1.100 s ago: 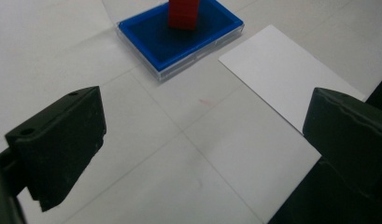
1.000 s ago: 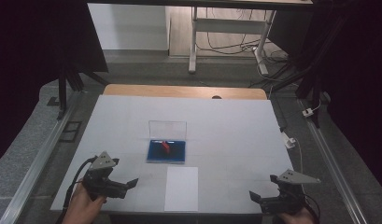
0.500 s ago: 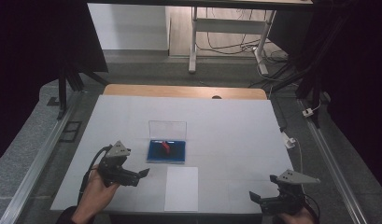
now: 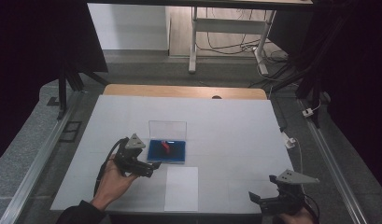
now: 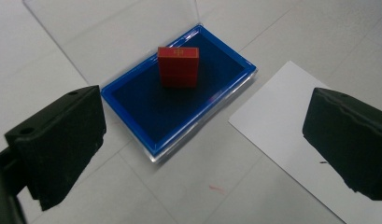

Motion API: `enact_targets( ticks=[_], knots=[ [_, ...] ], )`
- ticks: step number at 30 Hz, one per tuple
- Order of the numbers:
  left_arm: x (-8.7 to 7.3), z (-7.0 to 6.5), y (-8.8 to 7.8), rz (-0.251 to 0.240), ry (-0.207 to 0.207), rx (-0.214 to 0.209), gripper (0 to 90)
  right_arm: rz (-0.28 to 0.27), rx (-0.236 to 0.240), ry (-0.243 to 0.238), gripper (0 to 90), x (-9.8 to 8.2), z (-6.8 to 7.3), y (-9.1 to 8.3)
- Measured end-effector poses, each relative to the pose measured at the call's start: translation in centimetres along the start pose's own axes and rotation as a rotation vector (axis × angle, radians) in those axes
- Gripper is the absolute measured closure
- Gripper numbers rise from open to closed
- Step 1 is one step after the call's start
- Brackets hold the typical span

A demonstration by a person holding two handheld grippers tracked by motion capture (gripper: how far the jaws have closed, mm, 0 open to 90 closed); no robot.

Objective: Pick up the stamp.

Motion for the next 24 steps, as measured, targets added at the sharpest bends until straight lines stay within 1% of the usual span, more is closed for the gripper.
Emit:
enact_targets(
  ticks=[3, 8, 10, 14, 18, 21, 23, 24],
  knots=[
    [0.2, 0.2, 0.9, 0.012, 0.009, -0.007, 0.0, 0.002, -0.002, -0.005, 0.0, 0.0, 0.0, 0.0],
    [0.8, 0.8, 2.2, 0.017, -0.004, -0.01, 0.0, 0.01, -0.001, -0.01, 0.0, 0.0, 0.1, 0.1],
    [1.1, 1.0, 2.8, 0.022, -0.002, -0.009, 0.0, 0.011, 0.0, -0.012, 0.0, 0.0, 0.1, 0.1],
    [1.6, 1.2, 4.2, 0.04, 0.015, -0.004, 0.1, 0.015, 0.004, -0.012, 0.0, 0.0, 0.1, 0.1],
    [2.1, 1.4, 5.3, 0.05, 0.018, 0.002, 0.1, 0.016, 0.005, -0.014, 0.0, 0.0, 0.1, 0.1],
    [2.2, 1.6, 6.2, 0.073, 0.019, 0.007, 0.2, 0.016, 0.004, -0.017, 0.0, 0.0, 0.2, 0.1],
    [2.1, 1.7, 6.7, 0.088, 0.023, 0.022, 1.9, 0.017, 0.005, -0.02, 0.0, -0.1, 0.2, 0.1],
    [2.1, 1.8, 6.8, 0.094, 0.024, 0.023, 7.3, 0.017, 0.005, -0.021, 0.0, -0.1, 0.2, 0.1]
  ],
)
Point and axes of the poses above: each handheld gripper's, and its own axes: y roughly forward along the jaws, x roughly out of its top, z roughly to its left, the point moved 3 cm from there along y, roughly forward along the jaws, and after that the axes turned 10 degrees about y, right-handed, at the moved point
